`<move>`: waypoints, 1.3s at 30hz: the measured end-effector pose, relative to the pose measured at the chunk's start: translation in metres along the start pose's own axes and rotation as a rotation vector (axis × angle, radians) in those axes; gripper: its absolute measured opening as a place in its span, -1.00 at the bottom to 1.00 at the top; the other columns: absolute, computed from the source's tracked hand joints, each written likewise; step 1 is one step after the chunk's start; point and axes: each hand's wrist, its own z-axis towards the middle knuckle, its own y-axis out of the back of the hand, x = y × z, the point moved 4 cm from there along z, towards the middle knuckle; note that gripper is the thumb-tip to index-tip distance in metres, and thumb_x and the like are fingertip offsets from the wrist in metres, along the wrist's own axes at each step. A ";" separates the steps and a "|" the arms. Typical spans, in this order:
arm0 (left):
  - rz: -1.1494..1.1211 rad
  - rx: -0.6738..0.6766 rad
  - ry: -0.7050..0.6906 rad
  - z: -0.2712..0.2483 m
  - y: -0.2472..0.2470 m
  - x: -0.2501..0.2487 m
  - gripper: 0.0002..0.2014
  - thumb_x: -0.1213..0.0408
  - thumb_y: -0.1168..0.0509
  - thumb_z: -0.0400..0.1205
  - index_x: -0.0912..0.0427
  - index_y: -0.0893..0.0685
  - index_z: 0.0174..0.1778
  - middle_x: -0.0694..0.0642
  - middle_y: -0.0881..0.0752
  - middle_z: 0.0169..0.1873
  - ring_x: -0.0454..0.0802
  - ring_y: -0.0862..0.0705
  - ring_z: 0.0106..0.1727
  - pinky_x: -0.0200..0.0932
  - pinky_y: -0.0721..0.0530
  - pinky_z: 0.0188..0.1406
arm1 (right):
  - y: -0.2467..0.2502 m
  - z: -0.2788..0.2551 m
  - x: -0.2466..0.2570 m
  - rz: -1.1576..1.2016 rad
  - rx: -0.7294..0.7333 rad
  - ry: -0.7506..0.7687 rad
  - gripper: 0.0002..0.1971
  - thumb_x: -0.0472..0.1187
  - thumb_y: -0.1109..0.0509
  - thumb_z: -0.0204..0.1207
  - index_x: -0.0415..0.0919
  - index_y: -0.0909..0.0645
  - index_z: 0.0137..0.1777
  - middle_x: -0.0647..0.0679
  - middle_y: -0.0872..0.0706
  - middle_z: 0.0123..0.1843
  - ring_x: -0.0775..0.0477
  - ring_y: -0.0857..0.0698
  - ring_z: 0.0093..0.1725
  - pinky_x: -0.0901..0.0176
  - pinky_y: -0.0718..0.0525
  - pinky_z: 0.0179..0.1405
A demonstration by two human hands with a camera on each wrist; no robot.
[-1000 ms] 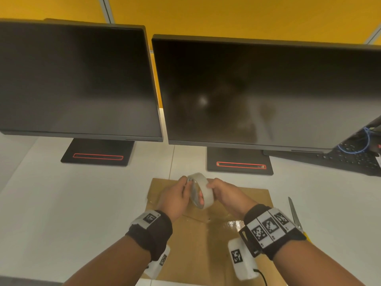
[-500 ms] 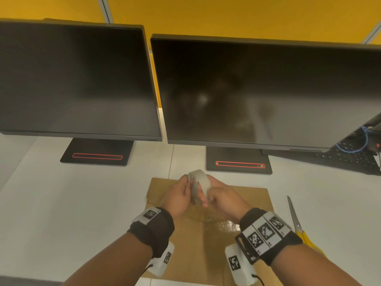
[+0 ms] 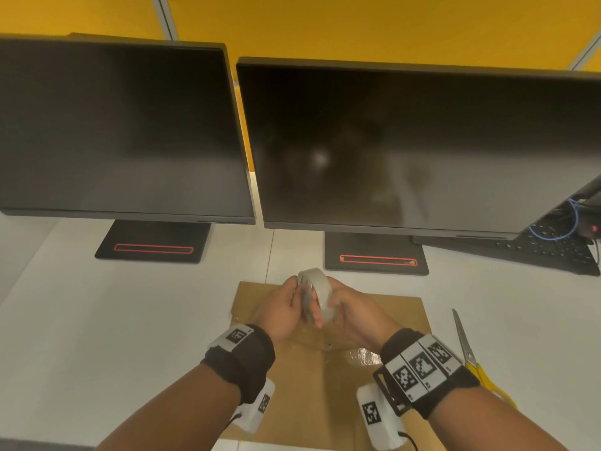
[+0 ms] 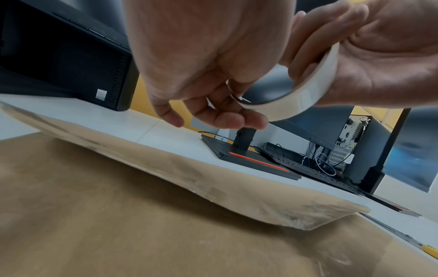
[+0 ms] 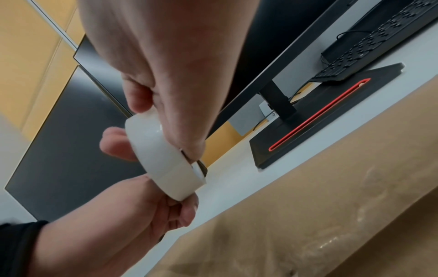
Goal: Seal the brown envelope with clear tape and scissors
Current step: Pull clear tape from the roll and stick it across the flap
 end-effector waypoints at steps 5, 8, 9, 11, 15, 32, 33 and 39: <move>0.014 -0.001 0.037 0.002 0.007 0.000 -0.68 -0.04 0.02 0.75 0.02 -0.58 0.02 0.02 -0.73 -0.40 0.05 -0.74 -0.23 0.14 -0.71 -0.01 | 0.019 -0.016 0.016 -0.431 -0.278 0.025 -0.53 -0.31 -0.27 0.39 -0.06 -0.48 0.33 -0.05 -0.68 0.11 0.02 -0.71 0.00 0.25 -0.65 0.04; 0.029 0.013 0.039 0.000 0.009 -0.002 -0.65 -0.06 0.02 0.74 0.05 -0.59 0.00 0.00 -0.72 -0.48 0.07 -0.74 -0.26 0.10 -0.69 -0.04 | 0.017 -0.027 0.028 -0.794 -0.300 0.179 -0.51 -0.29 -0.42 0.48 0.15 -0.47 0.34 0.15 -0.63 0.23 0.12 -0.72 0.01 0.32 -0.61 0.13; 0.028 0.014 0.037 0.000 0.008 -0.001 -0.64 -0.07 0.02 0.74 0.05 -0.59 -0.01 0.00 -0.72 -0.48 0.08 -0.75 -0.26 0.10 -0.69 -0.04 | 0.015 -0.029 0.030 -0.881 -0.307 0.234 -0.56 -0.27 -0.44 0.49 0.16 -0.52 0.30 0.19 -0.63 0.23 0.14 -0.71 0.01 0.34 -0.60 0.12; 0.025 0.019 0.041 0.000 0.009 -0.002 -0.64 -0.06 0.02 0.74 0.07 -0.58 -0.03 0.02 -0.73 -0.48 0.09 -0.75 -0.27 0.12 -0.68 -0.05 | 0.014 -0.032 0.033 -0.963 -0.322 0.311 -0.64 -0.21 -0.47 0.48 0.17 -0.61 0.22 0.20 -0.66 0.18 0.16 -0.72 -0.03 0.34 -0.60 0.08; 0.028 0.042 0.037 -0.003 0.009 -0.004 -0.64 -0.05 0.00 0.74 0.09 -0.60 -0.03 0.00 -0.72 -0.51 -0.01 -0.71 -0.34 0.10 -0.68 -0.04 | 0.015 -0.036 0.037 -0.932 -0.379 0.374 -0.77 -0.23 -0.50 0.46 0.11 -0.71 0.05 0.25 -0.70 0.02 0.16 -0.72 -0.11 0.51 -0.53 0.04; 0.156 -0.120 -0.499 -0.047 0.005 -0.022 -0.48 -0.35 -0.03 0.57 -0.30 -0.32 0.43 -0.22 -0.26 0.53 -0.29 -0.15 0.57 -0.21 -0.10 0.57 | 0.031 -0.040 0.036 -0.758 -0.610 0.163 -0.87 -0.14 -0.22 0.65 0.04 -0.54 -0.12 0.07 -0.65 -0.01 0.14 -0.61 0.00 0.49 -0.49 -0.12; 0.231 -0.080 -0.541 -0.047 0.002 -0.025 -0.47 -0.37 0.01 0.57 -0.26 -0.41 0.41 -0.24 -0.34 0.49 -0.32 -0.15 0.56 -0.13 0.01 0.61 | 0.033 -0.040 0.036 -0.717 -0.621 0.148 -0.87 -0.13 -0.22 0.65 0.02 -0.55 -0.12 0.05 -0.67 0.00 0.09 -0.63 0.00 0.44 -0.51 -0.11; 0.170 0.049 -0.433 -0.034 -0.009 -0.031 -0.67 -0.32 0.02 0.59 -0.26 -0.54 -0.21 -0.17 -0.58 -0.25 -0.25 -0.56 0.11 0.00 -0.18 0.60 | 0.040 -0.041 0.035 -0.750 -0.699 0.118 -0.89 -0.18 -0.21 0.66 -0.07 -0.55 -0.06 0.01 -0.65 -0.02 0.17 -0.59 -0.04 0.60 -0.50 -0.21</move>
